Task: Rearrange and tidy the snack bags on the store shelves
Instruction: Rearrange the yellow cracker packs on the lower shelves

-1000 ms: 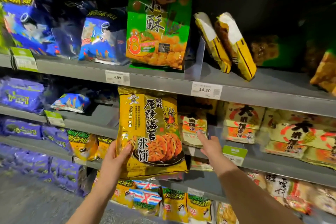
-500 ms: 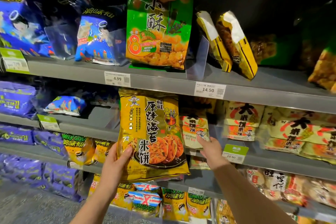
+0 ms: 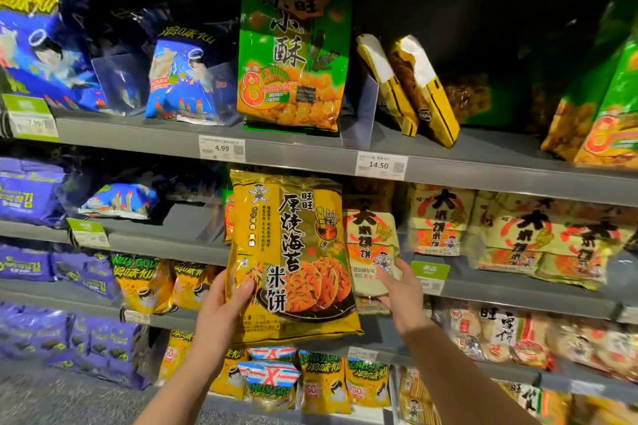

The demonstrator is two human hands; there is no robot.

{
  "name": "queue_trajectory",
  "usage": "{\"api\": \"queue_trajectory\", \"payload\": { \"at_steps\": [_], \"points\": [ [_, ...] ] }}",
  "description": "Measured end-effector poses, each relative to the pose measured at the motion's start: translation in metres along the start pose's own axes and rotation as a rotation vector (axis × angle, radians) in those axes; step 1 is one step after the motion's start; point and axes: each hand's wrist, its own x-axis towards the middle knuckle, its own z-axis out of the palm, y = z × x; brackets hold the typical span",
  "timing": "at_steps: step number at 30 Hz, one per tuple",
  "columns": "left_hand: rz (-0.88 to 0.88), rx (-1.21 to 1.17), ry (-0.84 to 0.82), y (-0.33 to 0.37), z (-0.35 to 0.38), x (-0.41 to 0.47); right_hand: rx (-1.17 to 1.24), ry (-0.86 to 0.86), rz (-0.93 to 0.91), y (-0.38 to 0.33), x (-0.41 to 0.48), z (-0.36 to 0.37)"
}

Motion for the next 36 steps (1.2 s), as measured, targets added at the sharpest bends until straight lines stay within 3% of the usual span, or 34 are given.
{"api": "queue_trajectory", "payload": {
  "at_steps": [12,22,28,36],
  "points": [
    [0.013,-0.019,-0.047,0.013,0.040,-0.043,-0.180,-0.061,-0.240,-0.021,-0.055,-0.091],
    [0.003,0.005,-0.053,0.013,0.090,-0.085,-0.094,-0.046,-0.228,-0.018,-0.087,-0.190],
    [0.029,0.042,-0.054,0.004,0.109,-0.070,0.012,0.012,-0.214,-0.027,-0.081,-0.205],
    [-0.024,0.008,-0.093,-0.007,0.131,-0.020,-0.038,0.072,-0.229,-0.027,-0.048,-0.192]
  ]
}}
